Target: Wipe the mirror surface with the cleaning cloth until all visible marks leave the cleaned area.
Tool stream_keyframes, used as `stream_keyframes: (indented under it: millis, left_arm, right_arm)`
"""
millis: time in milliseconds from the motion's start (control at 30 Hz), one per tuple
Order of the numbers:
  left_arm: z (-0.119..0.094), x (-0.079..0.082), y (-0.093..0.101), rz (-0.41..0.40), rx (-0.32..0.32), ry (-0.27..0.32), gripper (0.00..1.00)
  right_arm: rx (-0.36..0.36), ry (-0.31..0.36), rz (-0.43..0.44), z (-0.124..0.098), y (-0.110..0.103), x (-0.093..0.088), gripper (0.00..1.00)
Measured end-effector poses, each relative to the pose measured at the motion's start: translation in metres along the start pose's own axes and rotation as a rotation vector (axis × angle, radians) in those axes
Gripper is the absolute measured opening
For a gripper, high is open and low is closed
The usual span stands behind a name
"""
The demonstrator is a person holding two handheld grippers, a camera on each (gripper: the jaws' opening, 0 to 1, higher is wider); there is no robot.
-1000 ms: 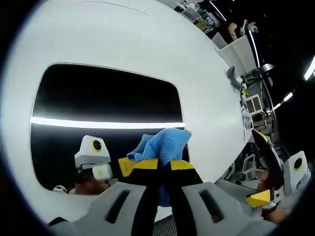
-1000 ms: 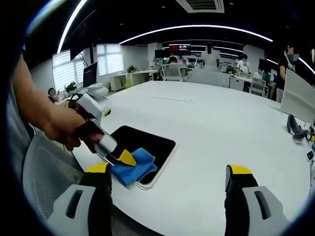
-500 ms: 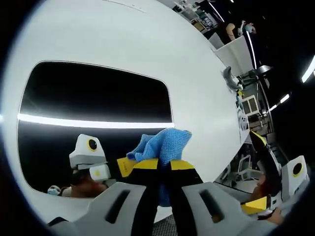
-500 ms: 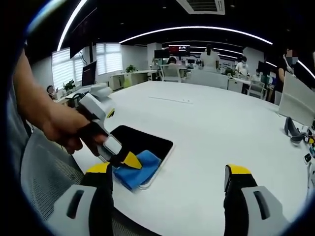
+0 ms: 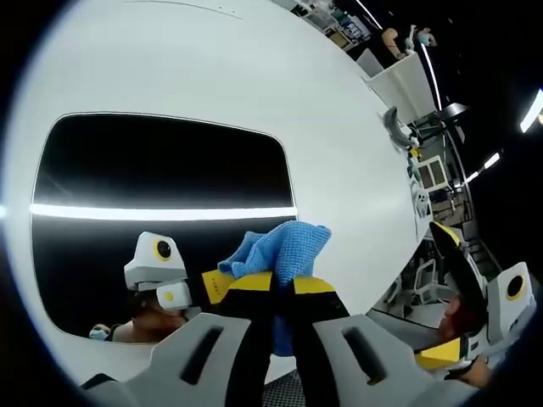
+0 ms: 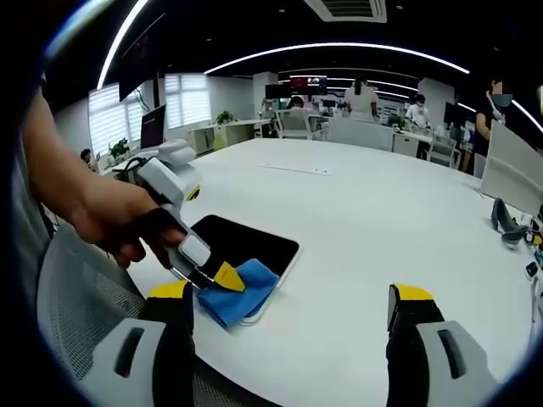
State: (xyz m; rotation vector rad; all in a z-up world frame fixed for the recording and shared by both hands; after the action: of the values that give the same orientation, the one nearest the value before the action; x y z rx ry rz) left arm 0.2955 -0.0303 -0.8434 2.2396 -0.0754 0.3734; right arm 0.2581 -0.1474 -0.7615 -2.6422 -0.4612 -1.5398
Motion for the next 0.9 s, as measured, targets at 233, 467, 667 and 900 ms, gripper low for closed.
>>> stream_keyframes:
  millis: [233,467,667,900]
  left_arm:
    - [0.001,0.003,0.002,0.093,0.039,-0.021,0.02]
    - [0.002,0.010,-0.001,0.063,0.047,-0.020,0.02]
    - [0.006,0.018,-0.003,0.066,0.052,-0.023,0.02]
    - [0.010,0.029,-0.002,0.072,0.055,-0.012,0.02]
  right_arm:
    - [-0.002,0.005,0.005,0.000,0.001,0.001,0.94]
    - [-0.006,0.008,0.007,0.000,0.001,0.001,0.94]
    - [-0.008,0.011,0.008,0.000,0.001,0.002,0.94]
    - [-0.010,0.013,0.011,-0.001,0.002,0.002,0.94]
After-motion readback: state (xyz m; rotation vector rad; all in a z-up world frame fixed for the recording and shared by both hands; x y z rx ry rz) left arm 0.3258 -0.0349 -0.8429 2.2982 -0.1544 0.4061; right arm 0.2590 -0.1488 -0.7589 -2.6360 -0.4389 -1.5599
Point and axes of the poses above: the point that each gripper's makers call its tool centre point, and the gripper's own axes: z roughly forward along the fingers, y roughly to its right, x roughly out of its top, the point moved 3 cm from there along -z, roughly backward along the fingers, and after that the axes turned 13 degrees about -x, right-handed, at the moved point
